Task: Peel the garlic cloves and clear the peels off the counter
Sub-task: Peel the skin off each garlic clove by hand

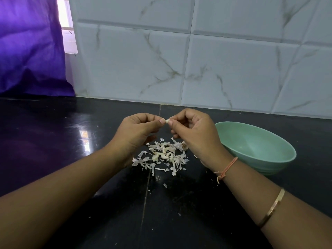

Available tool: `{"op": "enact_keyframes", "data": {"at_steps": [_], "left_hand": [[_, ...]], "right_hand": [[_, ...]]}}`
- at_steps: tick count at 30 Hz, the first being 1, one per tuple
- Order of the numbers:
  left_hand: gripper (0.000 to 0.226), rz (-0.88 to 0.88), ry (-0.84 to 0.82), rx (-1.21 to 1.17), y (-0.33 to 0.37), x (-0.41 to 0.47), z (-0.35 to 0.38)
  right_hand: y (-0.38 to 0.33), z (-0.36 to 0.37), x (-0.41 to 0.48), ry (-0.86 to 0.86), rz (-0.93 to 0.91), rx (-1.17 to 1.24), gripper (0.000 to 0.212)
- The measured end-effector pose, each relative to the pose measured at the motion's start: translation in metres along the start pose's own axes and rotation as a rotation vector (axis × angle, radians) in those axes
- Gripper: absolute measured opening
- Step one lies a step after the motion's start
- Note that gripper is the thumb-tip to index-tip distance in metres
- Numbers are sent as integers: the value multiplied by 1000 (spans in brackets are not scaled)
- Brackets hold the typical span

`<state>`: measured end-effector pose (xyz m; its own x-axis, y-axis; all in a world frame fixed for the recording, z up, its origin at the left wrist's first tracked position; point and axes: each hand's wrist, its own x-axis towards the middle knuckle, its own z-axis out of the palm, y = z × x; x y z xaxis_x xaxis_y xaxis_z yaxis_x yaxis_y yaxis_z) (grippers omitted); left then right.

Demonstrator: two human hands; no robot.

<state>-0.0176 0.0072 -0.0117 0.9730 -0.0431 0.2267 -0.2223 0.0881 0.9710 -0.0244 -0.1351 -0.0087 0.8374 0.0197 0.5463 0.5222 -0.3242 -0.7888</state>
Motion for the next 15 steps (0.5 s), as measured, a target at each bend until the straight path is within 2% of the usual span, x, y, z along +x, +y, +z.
{"op": "enact_keyframes", "data": {"at_steps": [7, 12, 15], "left_hand": [[12, 110, 29, 243, -3, 2, 1], [15, 138, 83, 298, -4, 1, 2], [16, 142, 105, 288, -4, 1, 2]], "right_hand": [[0, 4, -3, 103, -219, -254, 9], [2, 6, -3, 148, -354, -399, 15], [-1, 11, -5, 198, -493, -573, 23]]}}
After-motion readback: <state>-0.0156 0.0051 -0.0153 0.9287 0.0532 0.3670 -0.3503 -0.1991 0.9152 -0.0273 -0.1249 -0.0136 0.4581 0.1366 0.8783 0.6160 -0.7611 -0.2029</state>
